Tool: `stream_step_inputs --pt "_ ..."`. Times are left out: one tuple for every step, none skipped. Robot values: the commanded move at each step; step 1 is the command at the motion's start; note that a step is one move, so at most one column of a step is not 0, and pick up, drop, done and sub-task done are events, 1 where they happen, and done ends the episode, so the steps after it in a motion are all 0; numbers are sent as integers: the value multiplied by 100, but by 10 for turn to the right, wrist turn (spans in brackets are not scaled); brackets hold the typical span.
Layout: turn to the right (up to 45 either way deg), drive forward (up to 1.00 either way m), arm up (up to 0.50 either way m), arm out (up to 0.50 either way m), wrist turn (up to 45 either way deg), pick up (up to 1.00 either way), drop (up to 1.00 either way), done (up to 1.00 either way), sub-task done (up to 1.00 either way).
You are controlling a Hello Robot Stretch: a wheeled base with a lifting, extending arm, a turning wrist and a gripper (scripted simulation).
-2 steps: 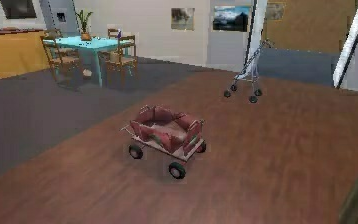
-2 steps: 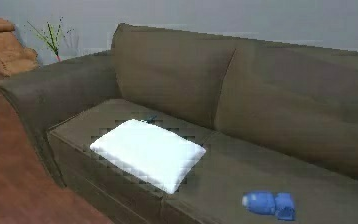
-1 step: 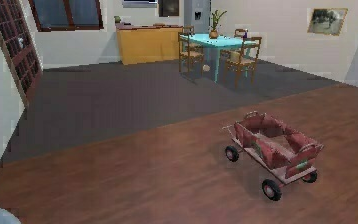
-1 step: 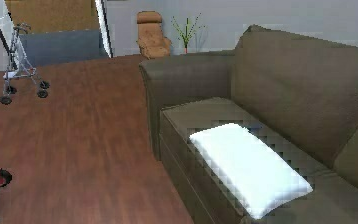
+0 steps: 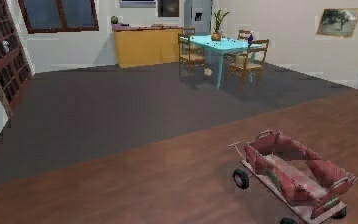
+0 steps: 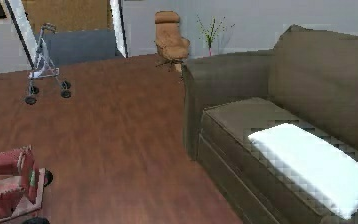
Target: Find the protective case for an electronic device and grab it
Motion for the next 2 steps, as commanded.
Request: stream_step_inputs --pt "-30 0 0 0 0 0 0 0 0" --pt "0 35 0 0 0 0 0 0 0"
